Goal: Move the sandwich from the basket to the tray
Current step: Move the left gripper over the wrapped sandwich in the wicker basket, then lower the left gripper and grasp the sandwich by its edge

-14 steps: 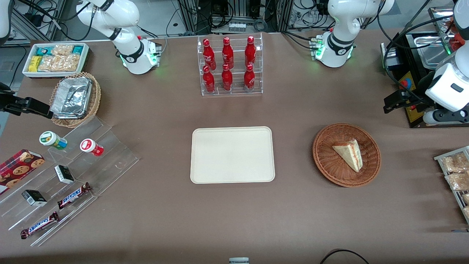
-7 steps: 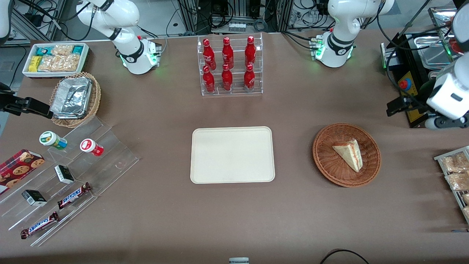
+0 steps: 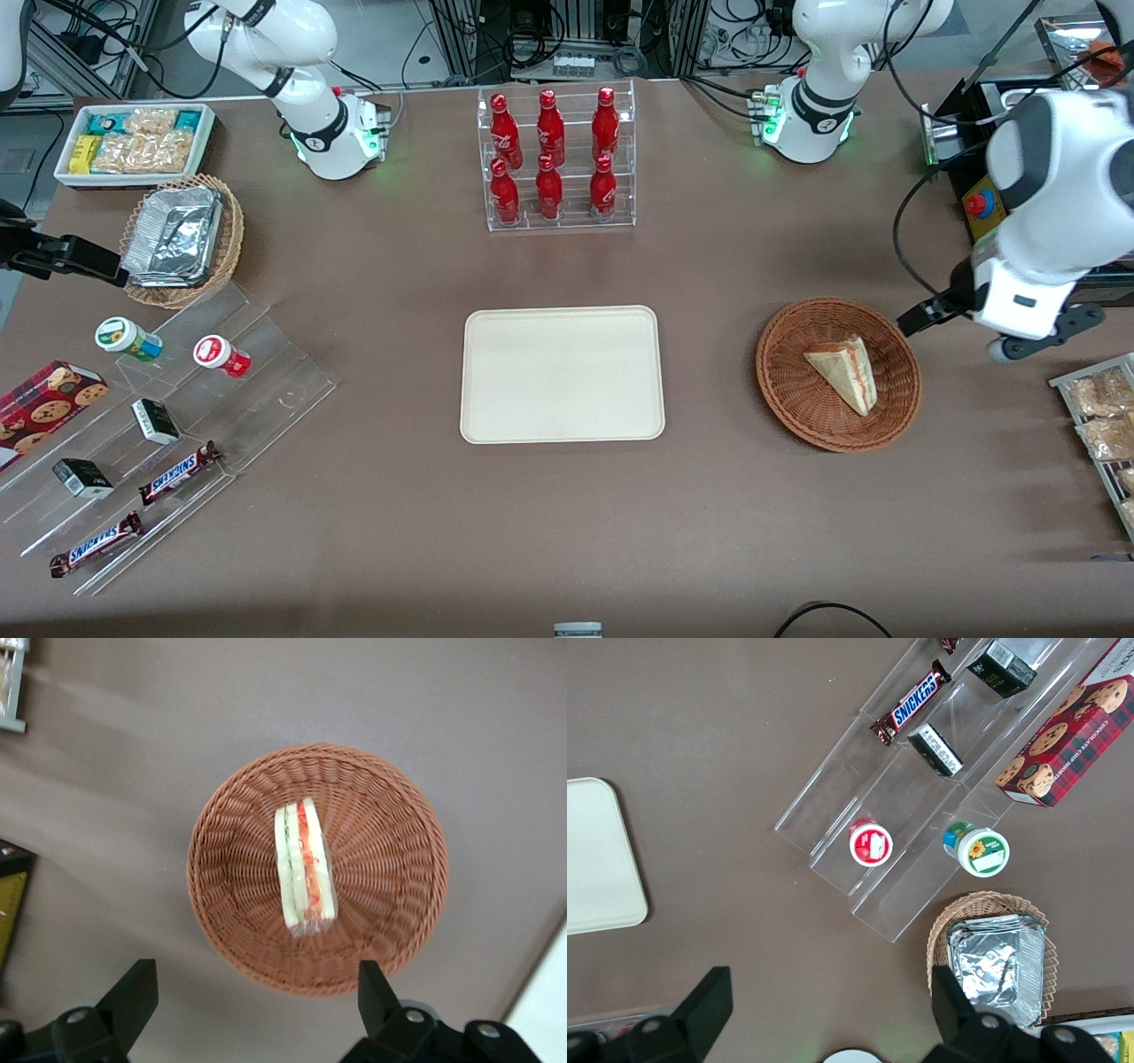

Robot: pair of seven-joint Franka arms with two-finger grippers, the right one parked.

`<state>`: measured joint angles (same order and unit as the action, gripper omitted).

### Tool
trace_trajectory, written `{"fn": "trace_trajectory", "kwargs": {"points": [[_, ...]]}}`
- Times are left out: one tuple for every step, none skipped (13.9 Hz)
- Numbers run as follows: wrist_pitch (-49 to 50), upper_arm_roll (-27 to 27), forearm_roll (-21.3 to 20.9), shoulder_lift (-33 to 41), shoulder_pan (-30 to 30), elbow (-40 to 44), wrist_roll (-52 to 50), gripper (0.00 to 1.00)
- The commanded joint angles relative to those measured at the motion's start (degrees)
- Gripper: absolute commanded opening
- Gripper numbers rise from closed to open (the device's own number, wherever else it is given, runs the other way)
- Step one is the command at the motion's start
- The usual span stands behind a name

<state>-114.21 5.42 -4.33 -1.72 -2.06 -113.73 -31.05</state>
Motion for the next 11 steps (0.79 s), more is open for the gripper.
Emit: {"fn": "trace_trajectory", "kwargs": {"points": [[-7.22,0.82,-1.73,1.73,0.13,-7.01,-7.86,1.00],[-8.82,0.82,-1.73,1.55,0.13,-8.25,-9.19,1.00],[-9.36,0.91,-1.73,0.59,0.13,-8.87,-10.50,1.00],[-9.36,0.91,-1.73,-0.20,0.13,-9.05,-10.95,1.00],[-10.14,0.91,-1.73,-0.82,0.13,-9.14,-10.96,1.00],[-11.20,0.91,-1.73,-1.35,0.13,-9.23,-11.04,1.00],[-11.47,0.91,-1.56,-2.66,0.13,-9.14,-11.05,1.00],[-12.86,0.91,-1.47,-3.71,0.13,-9.14,-11.13,1.00],[-14.18,0.91,-1.12,-4.68,0.13,-9.23,-11.22,1.00],[-14.80,0.91,-1.03,-6.00,0.13,-9.14,-11.40,1.00],[-15.94,0.91,-0.86,-7.14,0.13,-9.14,-11.48,1.00]]}}
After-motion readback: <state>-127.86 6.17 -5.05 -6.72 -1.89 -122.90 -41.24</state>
